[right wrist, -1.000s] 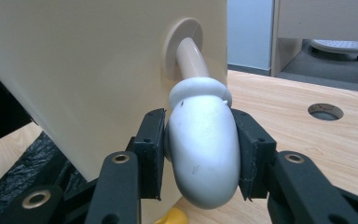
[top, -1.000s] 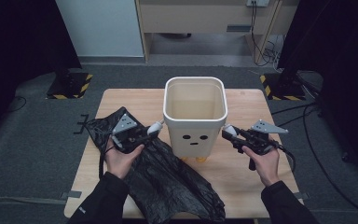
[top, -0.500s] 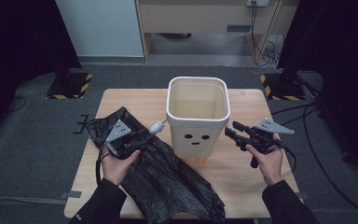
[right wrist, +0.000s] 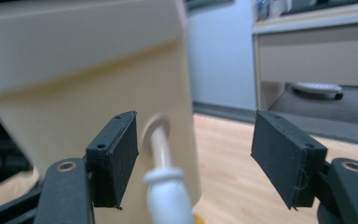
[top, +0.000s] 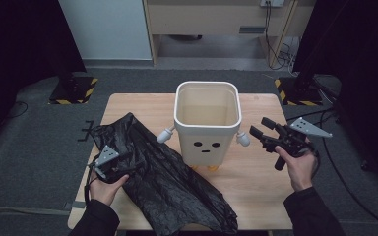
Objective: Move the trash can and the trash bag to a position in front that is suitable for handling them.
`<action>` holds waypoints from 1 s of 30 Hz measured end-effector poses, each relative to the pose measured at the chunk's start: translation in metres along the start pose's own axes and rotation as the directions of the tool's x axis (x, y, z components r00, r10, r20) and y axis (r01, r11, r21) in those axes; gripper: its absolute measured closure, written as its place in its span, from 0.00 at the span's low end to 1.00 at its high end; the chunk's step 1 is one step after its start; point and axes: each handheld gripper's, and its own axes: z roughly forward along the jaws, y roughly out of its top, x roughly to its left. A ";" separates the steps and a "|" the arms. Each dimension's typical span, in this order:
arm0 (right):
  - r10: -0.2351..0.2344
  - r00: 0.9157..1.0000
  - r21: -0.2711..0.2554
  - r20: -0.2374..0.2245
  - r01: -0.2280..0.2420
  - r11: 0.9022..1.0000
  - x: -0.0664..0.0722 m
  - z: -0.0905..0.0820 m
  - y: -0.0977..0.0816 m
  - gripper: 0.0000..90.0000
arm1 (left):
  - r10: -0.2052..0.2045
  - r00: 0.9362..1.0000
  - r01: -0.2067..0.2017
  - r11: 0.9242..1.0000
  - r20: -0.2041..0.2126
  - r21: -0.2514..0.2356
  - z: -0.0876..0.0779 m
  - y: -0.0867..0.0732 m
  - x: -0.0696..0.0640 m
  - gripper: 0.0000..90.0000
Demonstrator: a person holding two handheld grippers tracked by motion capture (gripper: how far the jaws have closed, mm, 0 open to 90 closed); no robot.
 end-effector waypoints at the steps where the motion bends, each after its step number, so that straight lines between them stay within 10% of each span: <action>1: -0.005 1.000 0.019 -0.012 0.006 1.000 0.001 0.002 -0.003 0.35 | 0.015 1.000 -0.014 0.999 0.020 -0.038 -0.001 0.006 -0.005 0.33; 5: -0.029 0.999 0.076 -0.029 0.031 0.997 0.005 0.012 -0.014 0.36 | 0.057 0.995 -0.044 0.989 0.085 -0.144 0.000 0.030 -0.026 0.32; 11: -0.058 0.998 0.140 -0.033 0.062 0.988 0.004 0.022 -0.027 0.49 | 0.102 0.985 -0.076 0.981 0.142 -0.179 0.024 0.058 -0.043 0.34; 16: -0.021 0.997 0.152 -0.073 0.032 0.988 0.008 0.025 -0.032 0.68 | 0.063 0.985 -0.043 0.991 0.161 -0.127 0.043 0.070 -0.047 0.73; 30: 0.028 0.991 0.231 -0.128 0.003 0.973 0.023 0.014 -0.024 0.68 | -0.032 0.978 0.048 0.996 0.205 -0.076 0.015 0.071 -0.054 0.74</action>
